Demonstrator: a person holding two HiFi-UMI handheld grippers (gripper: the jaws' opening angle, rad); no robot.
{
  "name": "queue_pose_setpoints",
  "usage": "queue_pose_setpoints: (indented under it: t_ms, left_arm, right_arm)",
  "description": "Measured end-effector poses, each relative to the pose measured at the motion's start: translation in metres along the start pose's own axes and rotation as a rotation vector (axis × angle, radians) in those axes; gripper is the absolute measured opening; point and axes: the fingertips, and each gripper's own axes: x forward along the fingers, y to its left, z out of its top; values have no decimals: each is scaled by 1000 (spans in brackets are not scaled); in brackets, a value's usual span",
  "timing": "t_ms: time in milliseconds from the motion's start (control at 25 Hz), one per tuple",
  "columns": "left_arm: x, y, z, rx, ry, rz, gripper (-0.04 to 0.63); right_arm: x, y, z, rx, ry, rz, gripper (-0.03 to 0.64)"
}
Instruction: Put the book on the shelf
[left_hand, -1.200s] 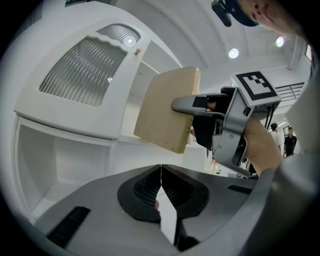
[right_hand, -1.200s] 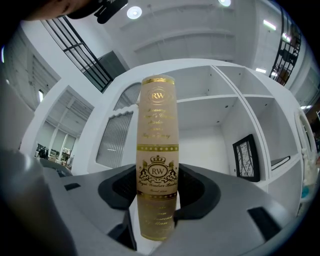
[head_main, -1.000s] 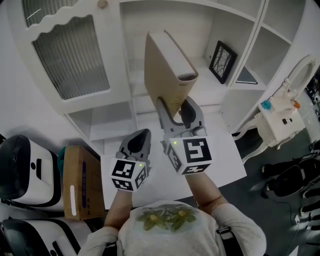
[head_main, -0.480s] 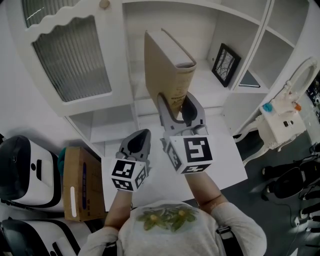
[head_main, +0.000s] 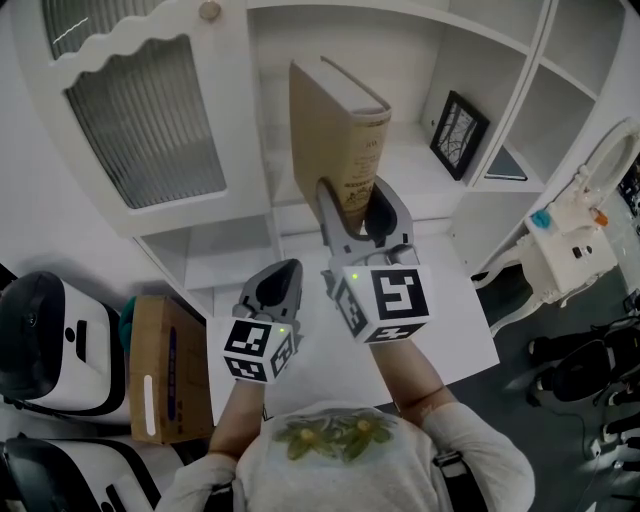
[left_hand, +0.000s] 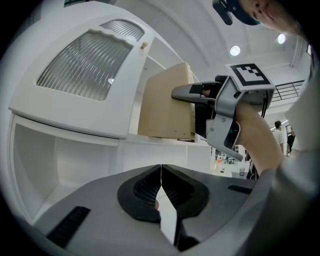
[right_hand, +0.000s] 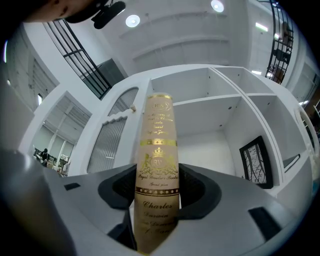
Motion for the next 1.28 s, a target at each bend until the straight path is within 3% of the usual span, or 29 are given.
queue_pose_setpoints:
  t_ms: [1280]
  left_arm:
    - [8,19,-10,-13,23,40,28]
  right_arm:
    - [54,7,-18,-31,13,-1,219]
